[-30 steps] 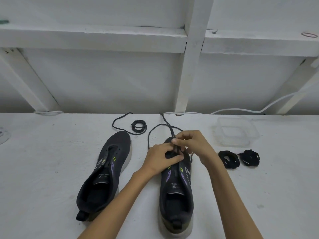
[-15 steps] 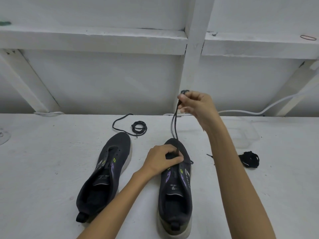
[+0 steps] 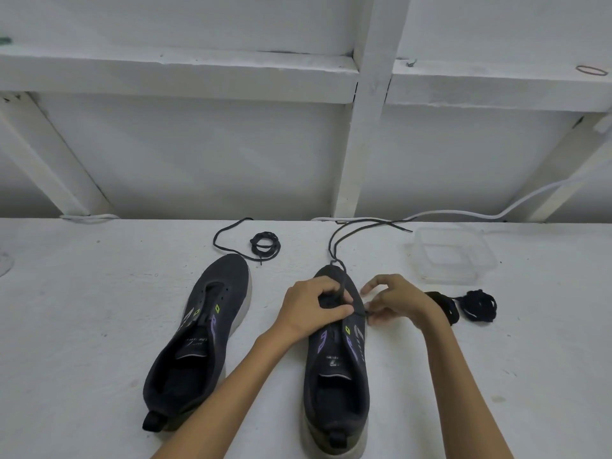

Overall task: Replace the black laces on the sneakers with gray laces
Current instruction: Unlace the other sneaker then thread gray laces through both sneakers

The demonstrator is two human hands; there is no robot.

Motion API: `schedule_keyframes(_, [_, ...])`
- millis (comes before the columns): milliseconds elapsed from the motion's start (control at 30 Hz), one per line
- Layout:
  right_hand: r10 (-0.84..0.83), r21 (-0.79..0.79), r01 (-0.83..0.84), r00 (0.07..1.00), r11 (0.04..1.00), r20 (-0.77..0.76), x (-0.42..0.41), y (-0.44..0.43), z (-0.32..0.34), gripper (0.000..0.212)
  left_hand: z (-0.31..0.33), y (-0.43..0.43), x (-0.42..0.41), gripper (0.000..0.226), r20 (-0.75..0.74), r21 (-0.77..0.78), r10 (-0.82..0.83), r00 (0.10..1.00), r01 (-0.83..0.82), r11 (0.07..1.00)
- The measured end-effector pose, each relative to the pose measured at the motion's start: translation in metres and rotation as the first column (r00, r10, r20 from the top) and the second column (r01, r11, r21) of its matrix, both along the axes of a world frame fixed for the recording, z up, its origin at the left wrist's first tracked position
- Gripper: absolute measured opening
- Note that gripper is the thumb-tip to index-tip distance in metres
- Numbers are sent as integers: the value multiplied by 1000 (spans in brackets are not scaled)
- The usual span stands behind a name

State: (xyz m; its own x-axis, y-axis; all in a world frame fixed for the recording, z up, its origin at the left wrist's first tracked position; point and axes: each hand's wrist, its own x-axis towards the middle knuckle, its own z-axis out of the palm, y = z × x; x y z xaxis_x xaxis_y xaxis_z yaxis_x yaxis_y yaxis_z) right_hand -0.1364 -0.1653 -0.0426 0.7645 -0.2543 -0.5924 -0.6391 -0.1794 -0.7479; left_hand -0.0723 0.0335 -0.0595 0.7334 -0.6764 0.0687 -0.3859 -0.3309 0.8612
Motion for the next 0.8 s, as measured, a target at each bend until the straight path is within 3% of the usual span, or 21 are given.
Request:
schedule_keyframes(133, [-214,-36,220,969,975,125,7,4,-4,15,-6,-2,-2,12,55,-23,-21,998,22,1000])
schedule_keyframes(200, [-330,87,319,925,944,188,16,9,-4,12,-8,-2,-4,12,43,-55,-22,999,24,998])
schedule_keyframes(300, [-395,310,326,898,893,194,33,19,-3,21,-7,0,-2,12,8,-92,-39,999,39,995])
schedule_keyframes(567, [-484,522,258,799,813,357,62,31,17,16,-6,0,-3,10,3,-133,-42,999,42,990])
schedule_keyframes(700, [-467,300,366,773,881,429,39,22,23,14,-5,1,-4,7,-25,-155,-32,999,28,988])
schedule_keyframes(800, [-346,-41,374,891,927,295,12,2,13,10,-3,0,-5,10,-119,-220,40,992,-65,973])
